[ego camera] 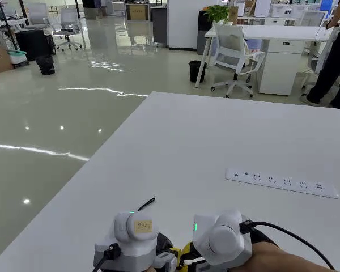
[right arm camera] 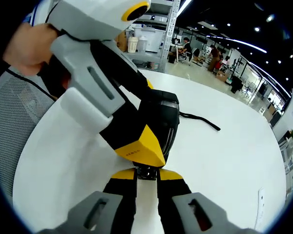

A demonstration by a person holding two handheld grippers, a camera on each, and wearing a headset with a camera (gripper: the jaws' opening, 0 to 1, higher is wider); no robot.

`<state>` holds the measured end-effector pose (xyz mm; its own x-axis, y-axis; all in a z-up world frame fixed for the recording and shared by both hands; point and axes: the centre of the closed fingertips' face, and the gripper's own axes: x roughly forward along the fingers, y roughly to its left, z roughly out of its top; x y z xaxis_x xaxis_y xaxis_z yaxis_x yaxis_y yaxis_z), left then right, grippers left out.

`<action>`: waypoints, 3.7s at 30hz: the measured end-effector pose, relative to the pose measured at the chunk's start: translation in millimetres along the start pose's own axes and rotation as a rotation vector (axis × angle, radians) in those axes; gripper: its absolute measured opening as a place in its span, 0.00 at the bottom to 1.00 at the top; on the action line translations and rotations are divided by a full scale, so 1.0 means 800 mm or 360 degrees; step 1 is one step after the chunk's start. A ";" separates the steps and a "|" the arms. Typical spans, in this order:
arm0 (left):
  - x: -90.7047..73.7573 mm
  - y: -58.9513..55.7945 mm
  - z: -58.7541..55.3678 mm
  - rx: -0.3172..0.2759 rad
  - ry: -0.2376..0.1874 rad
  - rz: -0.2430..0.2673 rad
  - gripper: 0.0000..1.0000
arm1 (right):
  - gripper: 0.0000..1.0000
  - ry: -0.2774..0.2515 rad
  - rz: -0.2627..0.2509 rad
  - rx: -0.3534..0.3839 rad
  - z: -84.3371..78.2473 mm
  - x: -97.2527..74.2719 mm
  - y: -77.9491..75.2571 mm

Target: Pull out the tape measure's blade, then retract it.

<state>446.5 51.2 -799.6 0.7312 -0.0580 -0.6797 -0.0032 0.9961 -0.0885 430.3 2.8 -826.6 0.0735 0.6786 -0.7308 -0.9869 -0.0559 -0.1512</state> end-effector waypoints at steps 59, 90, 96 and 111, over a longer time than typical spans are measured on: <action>0.000 0.002 -0.003 -0.0072 0.0026 -0.0024 0.57 | 0.13 -0.0006 -0.0017 0.0214 0.002 -0.004 -0.002; 0.000 0.000 -0.004 -0.0074 0.0045 -0.0053 0.59 | 0.15 -0.0016 -0.0040 0.0247 0.001 0.000 -0.001; -0.003 -0.001 -0.002 -0.0106 0.0026 -0.0065 0.59 | 0.16 -0.0013 -0.0057 0.0258 0.001 -0.002 -0.001; -0.009 0.002 0.000 -0.0053 0.0019 -0.0115 0.58 | 0.21 0.0007 -0.0078 0.0282 0.000 -0.009 0.003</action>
<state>440.9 53.0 -794.6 0.7222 -0.1307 -0.6793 0.0266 0.9865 -0.1615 427.2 -2.5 -821.9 0.1226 0.6741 -0.7284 -0.9919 0.1074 -0.0676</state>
